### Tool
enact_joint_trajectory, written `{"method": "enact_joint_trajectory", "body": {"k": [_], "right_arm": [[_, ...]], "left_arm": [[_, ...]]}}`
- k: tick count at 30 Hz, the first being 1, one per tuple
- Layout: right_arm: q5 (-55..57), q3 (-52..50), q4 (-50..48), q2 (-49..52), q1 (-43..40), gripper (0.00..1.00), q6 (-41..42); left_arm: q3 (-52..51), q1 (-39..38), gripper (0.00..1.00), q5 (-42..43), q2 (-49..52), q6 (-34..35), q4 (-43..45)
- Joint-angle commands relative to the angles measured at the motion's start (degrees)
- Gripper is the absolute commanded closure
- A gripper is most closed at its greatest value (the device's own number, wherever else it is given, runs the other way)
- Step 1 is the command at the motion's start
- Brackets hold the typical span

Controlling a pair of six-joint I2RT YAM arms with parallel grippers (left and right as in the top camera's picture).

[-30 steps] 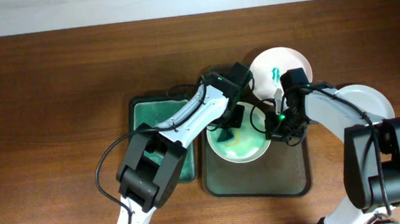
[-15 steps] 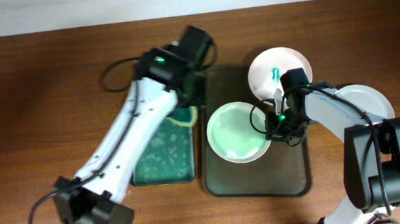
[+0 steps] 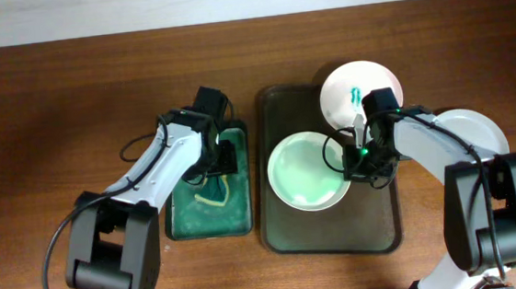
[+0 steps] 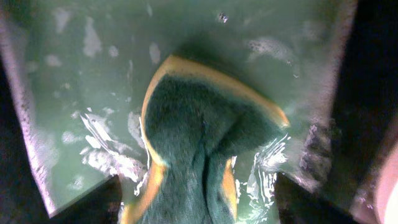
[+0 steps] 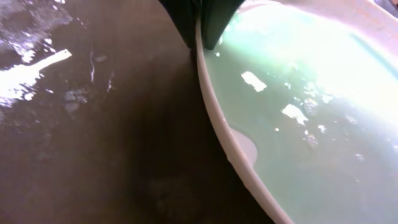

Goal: Clean dirty plates on tray and stack at the side
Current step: 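Return the sponge to the water tray with the left gripper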

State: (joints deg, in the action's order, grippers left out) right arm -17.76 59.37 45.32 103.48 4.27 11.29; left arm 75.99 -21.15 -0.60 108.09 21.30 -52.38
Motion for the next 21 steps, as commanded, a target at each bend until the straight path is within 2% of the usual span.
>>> {"method": "enact_joint_trajectory", "body": {"k": [1, 3, 8, 15, 21], "right_arm": [[5.7, -0.7, 0.8, -7.8, 0.0, 0.96, -1.8], [13.3, -0.7, 2.2, -16.7, 1.6, 0.96, -0.3], [32.9, -0.7, 5.7, -28.4, 9.0, 0.96, 4.5], [56.2, -0.6, 14.1, -29.7, 26.9, 0.96, 13.4], [66.6, -0.5, 15.6, -29.7, 37.5, 0.96, 15.7]], "left_arm": [[3.7, 0.2, 0.0, 0.9, -7.1, -0.1, -2.1], [3.7, 0.2, 0.01, 0.9, -11.3, -0.1, -3.3], [3.7, 0.2, 0.01, 0.9, -13.0, -0.1, -3.6], [3.7, 0.2, 0.01, 0.9, -13.0, -0.1, -3.6], [3.7, 0.2, 0.01, 0.9, -13.0, -0.1, -3.6]]}}
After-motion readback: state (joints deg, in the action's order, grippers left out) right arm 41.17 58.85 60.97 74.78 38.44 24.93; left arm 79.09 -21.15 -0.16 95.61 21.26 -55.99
